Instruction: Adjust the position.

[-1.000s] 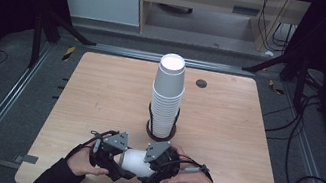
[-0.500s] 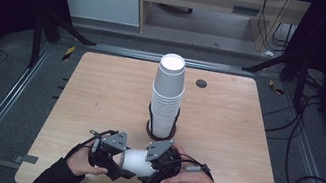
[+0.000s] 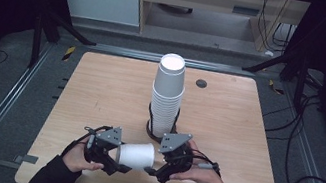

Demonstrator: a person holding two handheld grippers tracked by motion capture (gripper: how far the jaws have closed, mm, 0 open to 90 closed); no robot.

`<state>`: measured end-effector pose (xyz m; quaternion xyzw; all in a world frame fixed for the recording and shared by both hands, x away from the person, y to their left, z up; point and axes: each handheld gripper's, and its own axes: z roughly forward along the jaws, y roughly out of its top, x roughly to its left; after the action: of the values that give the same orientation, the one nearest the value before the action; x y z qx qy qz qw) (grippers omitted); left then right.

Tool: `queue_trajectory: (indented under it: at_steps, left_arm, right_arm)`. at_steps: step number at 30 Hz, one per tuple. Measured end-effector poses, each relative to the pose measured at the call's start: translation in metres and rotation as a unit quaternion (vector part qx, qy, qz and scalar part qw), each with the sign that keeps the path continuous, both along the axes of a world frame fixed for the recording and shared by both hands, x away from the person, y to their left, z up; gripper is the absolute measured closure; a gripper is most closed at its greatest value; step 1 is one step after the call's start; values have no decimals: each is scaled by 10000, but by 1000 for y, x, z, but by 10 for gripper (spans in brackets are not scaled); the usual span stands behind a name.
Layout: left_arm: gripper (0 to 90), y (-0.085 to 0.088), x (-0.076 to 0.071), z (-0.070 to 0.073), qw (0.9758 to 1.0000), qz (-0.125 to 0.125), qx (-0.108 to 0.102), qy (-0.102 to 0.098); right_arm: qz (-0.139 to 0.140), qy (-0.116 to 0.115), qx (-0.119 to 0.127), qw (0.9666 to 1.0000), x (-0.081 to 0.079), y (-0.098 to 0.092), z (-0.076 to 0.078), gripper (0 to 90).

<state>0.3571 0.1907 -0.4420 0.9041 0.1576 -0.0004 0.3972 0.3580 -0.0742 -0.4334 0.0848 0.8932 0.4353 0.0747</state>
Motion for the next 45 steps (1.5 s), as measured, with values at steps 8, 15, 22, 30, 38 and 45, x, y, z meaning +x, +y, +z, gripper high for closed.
queue_trajectory:
  at_steps: [8, 15, 22, 30, 38, 45]
  left_arm:
    - [224, 23, 4, 13, 9956, 295, -879, -108]
    - [223, 27, 2, 20, 9898, 159, -1412, -49]
    - [223, 15, -4, 20, 9903, -131, -1383, -14]
    - [224, 3, -9, 16, 9920, -377, -1207, 36]
    - [226, -5, -11, 12, 9936, -533, -989, 79]
    - [227, -10, -12, 8, 9948, -613, -809, 129]
  right_arm:
    - [-280, 103, 357, 9989, 5, -21, 4, 37]
    - [-215, 302, 494, 9981, 5, -19, 0, 38]
    - [-42, 459, 568, 9973, 4, -15, -4, 39]
    - [198, 539, 535, 9969, -1, -6, -6, 32]
    - [373, 622, 535, 9959, -3, 0, -8, 29]
    - [492, 666, 449, 9956, -4, 5, -11, 41]
